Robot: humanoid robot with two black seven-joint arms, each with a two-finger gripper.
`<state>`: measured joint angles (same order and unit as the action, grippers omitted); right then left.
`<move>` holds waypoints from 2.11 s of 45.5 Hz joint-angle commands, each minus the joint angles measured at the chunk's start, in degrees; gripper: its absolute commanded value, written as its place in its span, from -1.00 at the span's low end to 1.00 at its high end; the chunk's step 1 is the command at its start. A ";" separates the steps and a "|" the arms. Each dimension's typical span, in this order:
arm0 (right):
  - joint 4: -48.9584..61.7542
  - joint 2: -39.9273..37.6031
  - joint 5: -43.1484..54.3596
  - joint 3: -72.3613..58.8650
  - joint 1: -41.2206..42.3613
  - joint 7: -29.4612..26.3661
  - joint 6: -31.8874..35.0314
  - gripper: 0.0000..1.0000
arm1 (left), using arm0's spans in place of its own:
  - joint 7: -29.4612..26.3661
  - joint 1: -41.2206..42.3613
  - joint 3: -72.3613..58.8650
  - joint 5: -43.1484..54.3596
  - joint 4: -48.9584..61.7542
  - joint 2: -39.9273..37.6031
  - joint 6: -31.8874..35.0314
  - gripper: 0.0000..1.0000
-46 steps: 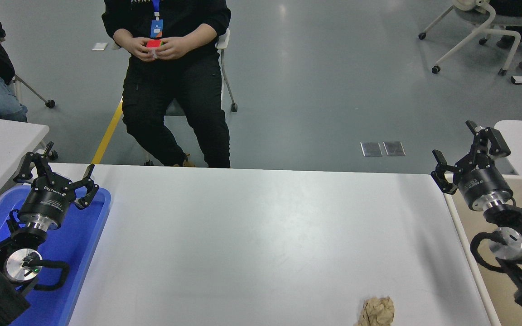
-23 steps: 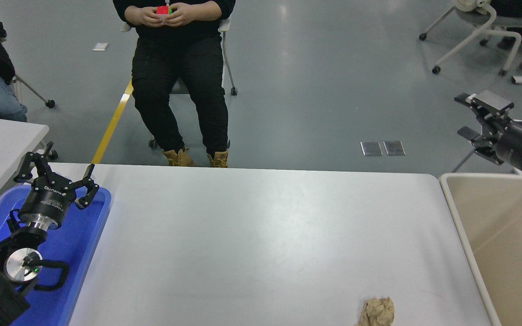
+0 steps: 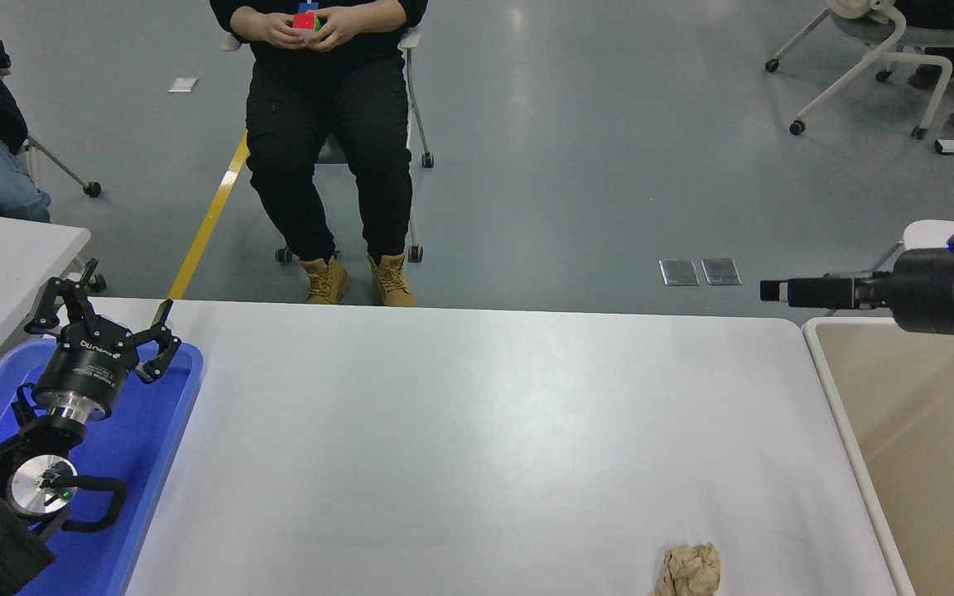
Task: Clean the table surface
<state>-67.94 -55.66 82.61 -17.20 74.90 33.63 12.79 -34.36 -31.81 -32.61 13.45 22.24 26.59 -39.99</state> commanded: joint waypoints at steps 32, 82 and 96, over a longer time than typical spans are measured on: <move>-7.03 3.10 11.17 -3.45 -17.68 1.35 -0.93 0.97 | 0.00 0.00 0.00 0.00 0.00 0.04 0.00 1.00; 3.51 13.38 10.12 -1.78 -27.62 0.91 -19.38 0.97 | 0.00 0.00 0.00 0.00 0.00 0.04 0.00 1.00; 7.29 15.66 10.03 -1.70 -29.98 0.91 -22.20 0.97 | 0.00 0.00 0.00 0.00 0.00 -0.04 0.00 1.00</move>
<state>-64.03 -41.87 92.74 -18.96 46.95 34.54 -7.00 -34.36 -31.81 -32.61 13.45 22.24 26.59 -39.99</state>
